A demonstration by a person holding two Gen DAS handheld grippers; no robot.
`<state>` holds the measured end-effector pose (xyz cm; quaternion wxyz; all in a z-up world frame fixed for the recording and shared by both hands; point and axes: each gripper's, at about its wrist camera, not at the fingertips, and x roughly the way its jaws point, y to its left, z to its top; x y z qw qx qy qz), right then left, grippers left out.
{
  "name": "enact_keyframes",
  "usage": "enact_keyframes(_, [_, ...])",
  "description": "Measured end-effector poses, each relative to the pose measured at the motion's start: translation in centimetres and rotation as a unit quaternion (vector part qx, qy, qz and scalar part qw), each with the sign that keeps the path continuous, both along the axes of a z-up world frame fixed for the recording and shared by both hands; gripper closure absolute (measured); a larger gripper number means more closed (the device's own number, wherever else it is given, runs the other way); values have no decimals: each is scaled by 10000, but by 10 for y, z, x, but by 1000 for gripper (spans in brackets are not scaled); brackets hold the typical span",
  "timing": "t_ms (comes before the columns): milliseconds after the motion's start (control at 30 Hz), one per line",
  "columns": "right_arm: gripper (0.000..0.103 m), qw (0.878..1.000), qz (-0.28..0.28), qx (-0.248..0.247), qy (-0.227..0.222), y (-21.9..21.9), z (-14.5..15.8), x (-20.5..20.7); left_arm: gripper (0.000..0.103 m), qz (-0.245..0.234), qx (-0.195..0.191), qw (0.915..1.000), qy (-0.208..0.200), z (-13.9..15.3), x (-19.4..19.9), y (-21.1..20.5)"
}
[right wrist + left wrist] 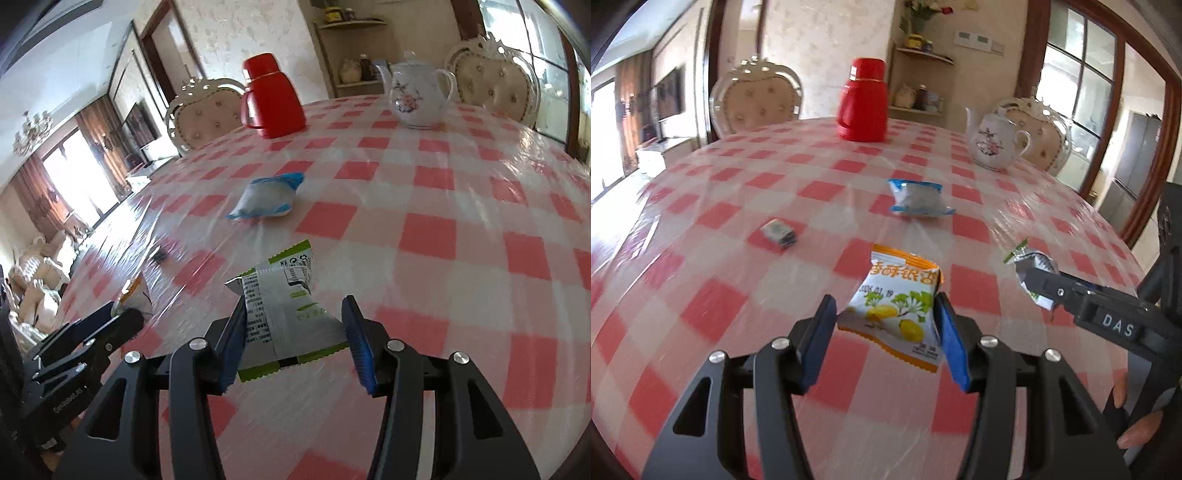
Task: Organize snacks
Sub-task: 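Carry the white-green packet and yellow-orange bag over the lavender box with both grippers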
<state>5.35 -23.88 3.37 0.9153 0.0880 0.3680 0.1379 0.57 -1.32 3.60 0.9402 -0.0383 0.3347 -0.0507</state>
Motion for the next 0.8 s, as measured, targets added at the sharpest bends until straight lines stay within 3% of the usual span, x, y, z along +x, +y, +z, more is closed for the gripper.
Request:
enact_keyframes(467, [53,9965,807,119,-174,62,10,-70,48,519,167,9985,-51,6,-87,49])
enact_keyframes(800, [53,9854,1701,50,-115,135,9,-105,48,967,169,9952,21,7,-139,111])
